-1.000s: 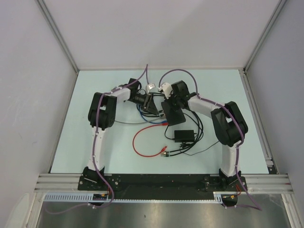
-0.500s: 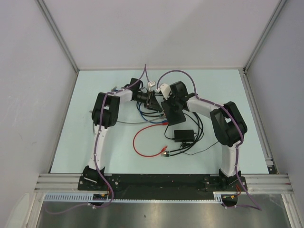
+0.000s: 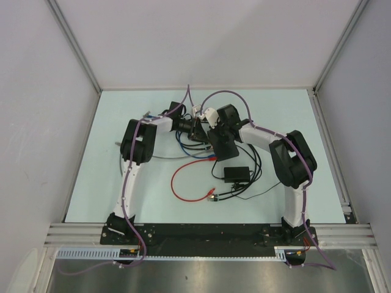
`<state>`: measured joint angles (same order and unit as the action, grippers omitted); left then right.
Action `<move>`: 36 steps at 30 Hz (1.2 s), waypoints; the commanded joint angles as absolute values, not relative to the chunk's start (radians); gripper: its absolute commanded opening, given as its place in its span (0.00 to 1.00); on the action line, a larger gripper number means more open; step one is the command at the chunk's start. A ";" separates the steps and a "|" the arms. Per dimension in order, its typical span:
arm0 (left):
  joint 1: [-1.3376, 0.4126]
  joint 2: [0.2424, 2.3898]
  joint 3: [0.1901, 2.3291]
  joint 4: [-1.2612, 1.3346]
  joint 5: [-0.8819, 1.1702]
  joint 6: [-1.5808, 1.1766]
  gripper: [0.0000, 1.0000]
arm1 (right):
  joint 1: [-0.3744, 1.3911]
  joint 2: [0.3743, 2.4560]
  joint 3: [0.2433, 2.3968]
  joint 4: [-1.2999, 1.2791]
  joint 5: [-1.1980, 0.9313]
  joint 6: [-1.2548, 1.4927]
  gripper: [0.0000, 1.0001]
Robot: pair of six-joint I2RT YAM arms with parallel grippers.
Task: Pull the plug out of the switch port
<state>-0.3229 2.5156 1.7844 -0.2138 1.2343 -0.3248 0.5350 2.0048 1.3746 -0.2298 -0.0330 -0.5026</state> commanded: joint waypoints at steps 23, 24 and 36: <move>-0.331 2.522 1.790 -0.222 1.249 -0.281 0.22 | 0.515 2.174 1.325 -0.411 0.026 -0.515 0.00; -0.331 2.523 1.790 -0.225 1.258 -0.275 0.16 | 0.515 2.172 1.327 -0.411 0.028 -0.515 0.00; -0.339 2.461 1.838 -0.500 0.841 -0.166 0.00 | 0.518 2.180 1.331 -0.416 0.029 -0.518 0.00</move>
<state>-0.3305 2.5027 1.8229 -0.3618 1.1435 -0.2474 0.5354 2.0266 1.4036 -0.2630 -0.0307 -0.5026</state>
